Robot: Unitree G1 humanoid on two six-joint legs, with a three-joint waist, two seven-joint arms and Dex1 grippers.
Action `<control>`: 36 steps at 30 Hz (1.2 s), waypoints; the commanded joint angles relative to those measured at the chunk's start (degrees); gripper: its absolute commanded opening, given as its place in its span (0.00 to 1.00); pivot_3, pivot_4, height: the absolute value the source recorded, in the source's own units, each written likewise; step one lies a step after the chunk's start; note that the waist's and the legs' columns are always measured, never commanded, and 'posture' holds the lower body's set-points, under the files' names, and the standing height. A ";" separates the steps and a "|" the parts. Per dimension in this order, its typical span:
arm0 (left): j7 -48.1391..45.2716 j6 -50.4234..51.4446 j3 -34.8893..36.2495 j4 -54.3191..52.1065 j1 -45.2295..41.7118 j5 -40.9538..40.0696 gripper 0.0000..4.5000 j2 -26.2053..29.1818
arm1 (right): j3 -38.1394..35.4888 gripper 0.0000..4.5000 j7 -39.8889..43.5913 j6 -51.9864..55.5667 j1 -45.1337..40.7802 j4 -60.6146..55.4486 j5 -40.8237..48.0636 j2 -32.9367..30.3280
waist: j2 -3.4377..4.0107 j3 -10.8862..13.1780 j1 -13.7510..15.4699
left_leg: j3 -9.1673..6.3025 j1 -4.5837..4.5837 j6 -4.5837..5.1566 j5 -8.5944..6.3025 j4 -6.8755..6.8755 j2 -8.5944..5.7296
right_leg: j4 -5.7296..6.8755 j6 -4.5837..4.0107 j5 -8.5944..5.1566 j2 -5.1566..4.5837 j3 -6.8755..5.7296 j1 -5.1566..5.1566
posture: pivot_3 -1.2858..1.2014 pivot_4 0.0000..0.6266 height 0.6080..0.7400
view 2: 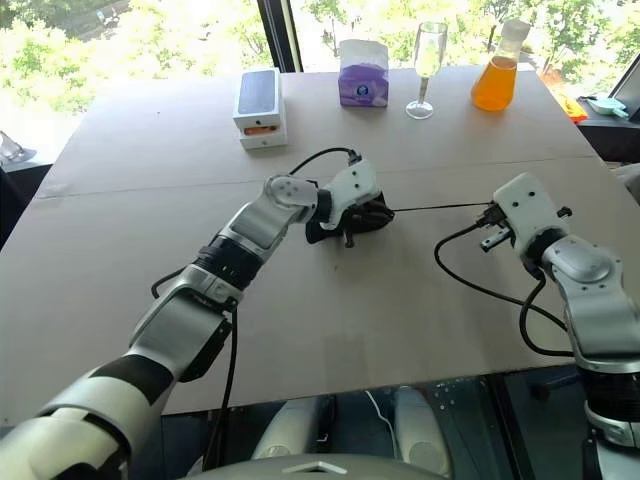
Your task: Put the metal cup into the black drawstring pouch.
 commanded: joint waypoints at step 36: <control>10.15 12.35 30.00 -49.79 45.03 -22.66 1.00 9.77 | 13.20 0.99 2.66 -22.07 4.06 2.73 -4.60 6.94 | 0.22 -0.11 -0.15 | 0.07 1.62 0.27 -0.17 -0.10 0.17 | -0.14 0.02 0.03 -0.07 0.19 1.52 | 0.52 0.24 1.00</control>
